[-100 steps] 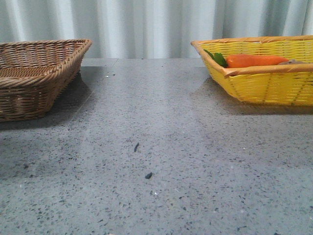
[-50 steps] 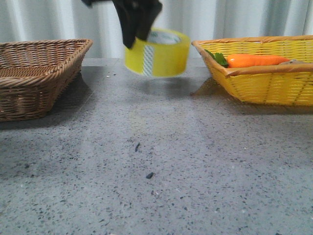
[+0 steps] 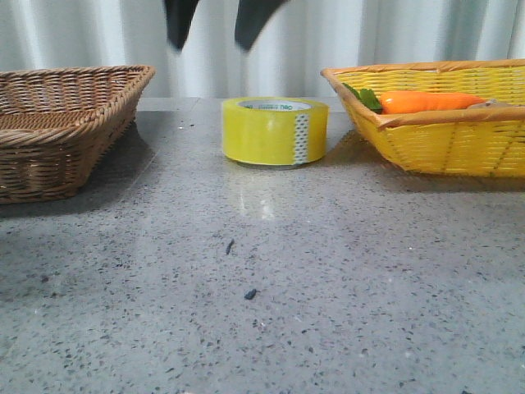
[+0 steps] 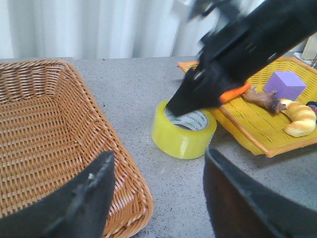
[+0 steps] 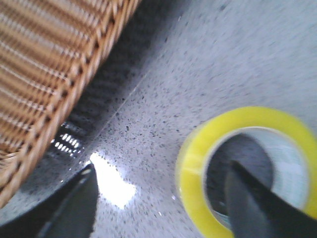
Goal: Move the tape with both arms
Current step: 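Set the tape roll on the table and open the right gripper, then move the left gripper down over the tape roll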
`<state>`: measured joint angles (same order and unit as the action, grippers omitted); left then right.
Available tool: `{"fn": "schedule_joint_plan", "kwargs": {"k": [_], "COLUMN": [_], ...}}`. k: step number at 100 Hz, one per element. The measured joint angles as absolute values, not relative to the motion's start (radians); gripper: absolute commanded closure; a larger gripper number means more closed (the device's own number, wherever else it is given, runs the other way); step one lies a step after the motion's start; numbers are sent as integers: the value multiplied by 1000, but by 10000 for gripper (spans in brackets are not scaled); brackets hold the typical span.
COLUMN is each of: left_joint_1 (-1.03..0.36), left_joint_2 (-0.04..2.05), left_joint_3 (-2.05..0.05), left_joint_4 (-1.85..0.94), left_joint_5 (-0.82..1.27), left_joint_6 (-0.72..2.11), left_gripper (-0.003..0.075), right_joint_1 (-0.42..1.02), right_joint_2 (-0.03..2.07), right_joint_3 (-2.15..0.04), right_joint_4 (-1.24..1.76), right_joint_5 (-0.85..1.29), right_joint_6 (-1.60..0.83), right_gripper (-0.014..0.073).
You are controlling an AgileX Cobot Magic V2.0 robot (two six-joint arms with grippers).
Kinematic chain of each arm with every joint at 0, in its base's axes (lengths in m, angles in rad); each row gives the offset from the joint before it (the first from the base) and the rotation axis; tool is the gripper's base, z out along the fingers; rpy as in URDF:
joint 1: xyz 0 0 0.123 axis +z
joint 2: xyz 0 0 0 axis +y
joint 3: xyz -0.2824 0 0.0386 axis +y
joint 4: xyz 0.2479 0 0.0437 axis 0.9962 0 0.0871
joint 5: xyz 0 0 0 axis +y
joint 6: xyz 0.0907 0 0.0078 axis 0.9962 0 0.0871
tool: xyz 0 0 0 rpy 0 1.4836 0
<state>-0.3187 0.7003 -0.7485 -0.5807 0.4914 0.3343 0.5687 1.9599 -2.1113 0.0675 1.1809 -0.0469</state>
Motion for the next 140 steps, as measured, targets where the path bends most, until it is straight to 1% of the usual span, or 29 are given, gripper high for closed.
{"fn": "schedule_joint_plan", "kwargs": {"k": [3, 5, 12, 17, 19, 26, 32, 46, 63, 79, 91, 108, 124, 140], "left_joint_1": [-319, -319, -319, -319, -319, -319, -323, -361, -397, -397, -397, -401, -412, -466], "left_joint_2": [700, 700, 705, 714, 721, 748, 779, 893, 1108, 1342, 1509, 1686, 1779, 1819], "left_joint_3": [-748, -748, -749, -751, -751, -759, -776, -865, -1037, -1245, -1421, -1592, -1637, -1639], "left_joint_4": [-581, -581, -581, -585, -592, -625, -668, -725, -734, -734, -714, -588, -533, -478], "left_joint_5": [491, 491, 491, 490, 488, 486, 486, 483, 502, 638, 743, 845, 875, 881], "left_joint_6": [334, 334, 336, 349, 359, 409, 464, 552, 570, 552, 491, 346, 286, 278], "left_gripper": [352, 352, 352, 352, 352, 353, 353, 352, 352, 352, 352, 351, 345, 261], "right_joint_1": [569, 569, 569, 569, 569, 569, 569, 569, 569, 569, 569, 569, 569, 569], "right_joint_2": [1927, 1900, 1802, 1731, 1700, 1599, 1517, 1301, 1018, 775, 638, 568, 568, 568], "right_joint_3": [-2113, -2113, -2115, -2115, -2117, -2117, -2101, -1975, -1678, -1393, -1255, -1206, -1206, -1205], "right_joint_4": [58, 52, 35, 28, 27, 24, 24, 24, 0, -17, -17, -19, -19, -19], "right_joint_5": [1186, 1189, 1204, 1213, 1218, 1233, 1233, 1216, 1088, 907, 826, 821, 821, 821], "right_joint_6": [-44, -44, -44, -48, -49, -55, -57, -59, -61, -55, -33, -15, -13, -13], "right_gripper": [404, 430, 570, 650, 662, 641, 639, 639, 640, 639, 640, 640, 640, 640]}}
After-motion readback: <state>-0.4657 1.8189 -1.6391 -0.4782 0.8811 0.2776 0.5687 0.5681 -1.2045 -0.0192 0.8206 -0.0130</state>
